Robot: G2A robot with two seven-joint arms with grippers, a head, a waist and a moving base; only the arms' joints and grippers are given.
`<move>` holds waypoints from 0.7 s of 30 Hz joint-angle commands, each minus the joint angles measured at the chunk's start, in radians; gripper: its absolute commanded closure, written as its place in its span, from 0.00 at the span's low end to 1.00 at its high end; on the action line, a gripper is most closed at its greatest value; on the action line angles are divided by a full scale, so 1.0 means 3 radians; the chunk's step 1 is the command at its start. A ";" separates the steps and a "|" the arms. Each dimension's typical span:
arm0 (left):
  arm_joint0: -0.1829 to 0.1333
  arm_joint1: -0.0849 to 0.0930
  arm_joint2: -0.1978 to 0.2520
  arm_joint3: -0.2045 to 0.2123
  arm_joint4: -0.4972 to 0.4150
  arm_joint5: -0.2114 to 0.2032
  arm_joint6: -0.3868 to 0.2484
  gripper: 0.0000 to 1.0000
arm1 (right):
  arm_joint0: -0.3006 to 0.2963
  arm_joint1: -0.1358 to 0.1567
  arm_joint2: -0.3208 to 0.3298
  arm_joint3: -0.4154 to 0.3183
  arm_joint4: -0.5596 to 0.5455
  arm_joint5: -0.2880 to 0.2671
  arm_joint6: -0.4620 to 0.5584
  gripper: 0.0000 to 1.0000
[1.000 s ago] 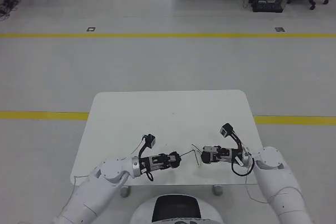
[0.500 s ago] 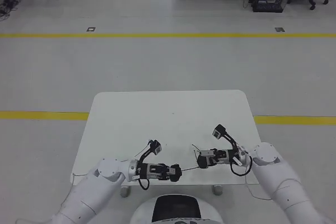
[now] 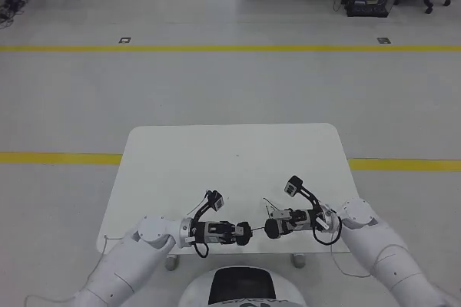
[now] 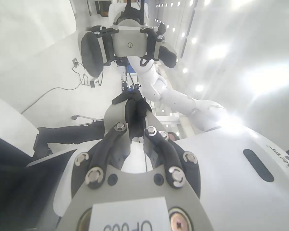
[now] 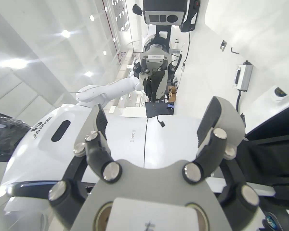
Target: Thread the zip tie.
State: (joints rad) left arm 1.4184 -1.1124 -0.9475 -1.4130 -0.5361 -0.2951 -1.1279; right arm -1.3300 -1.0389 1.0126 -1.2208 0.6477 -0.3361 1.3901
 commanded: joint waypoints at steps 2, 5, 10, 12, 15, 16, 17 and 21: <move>-0.0018 0.0000 0.0003 0.0020 0.0049 -0.0024 0.0053 1.00 | 0.0002 0.0001 0.0004 0.0003 -0.0005 -0.0002 0.0000 0.00; -0.0013 -0.0002 0.0008 0.0014 0.0045 -0.0016 0.0101 1.00 | -0.0006 -0.0001 0.0005 -0.0006 -0.0013 0.0002 -0.0055 0.00; -0.0004 0.0002 0.0023 0.0015 -0.0104 -0.0007 0.0144 1.00 | -0.0059 0.0014 0.0125 -0.0002 0.0106 -0.0013 -0.0047 0.00; -0.0008 0.0006 0.0017 0.0038 -0.0165 -0.0015 0.0116 1.00 | -0.0079 0.0022 0.0181 -0.0006 0.0128 -0.0013 0.0000 0.00; -0.0024 0.0013 0.0020 0.0058 -0.0203 -0.0026 0.0072 1.00 | -0.0119 0.0035 0.0255 -0.0037 0.0127 -0.0013 0.0000 0.00; -0.0028 0.0015 0.0024 0.0063 -0.0212 -0.0028 0.0067 1.00 | -0.0138 0.0040 0.0278 -0.0057 0.0135 -0.0013 0.0000 0.05; -0.0030 0.0017 0.0027 0.0065 -0.0220 -0.0030 0.0065 1.00 | -0.0151 0.0044 0.0293 -0.0069 0.0139 -0.0013 0.0000 0.37; -0.0040 0.0023 0.0043 0.0071 -0.0235 -0.0028 0.0069 1.00 | -0.0189 0.0058 0.0327 -0.0112 0.0140 -0.0013 0.0000 0.61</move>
State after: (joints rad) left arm 1.4067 -1.1057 -0.9356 -1.3918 -0.6055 -0.3040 -1.1078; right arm -1.3853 -1.0222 1.1099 -1.2529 0.6904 -0.3400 1.3900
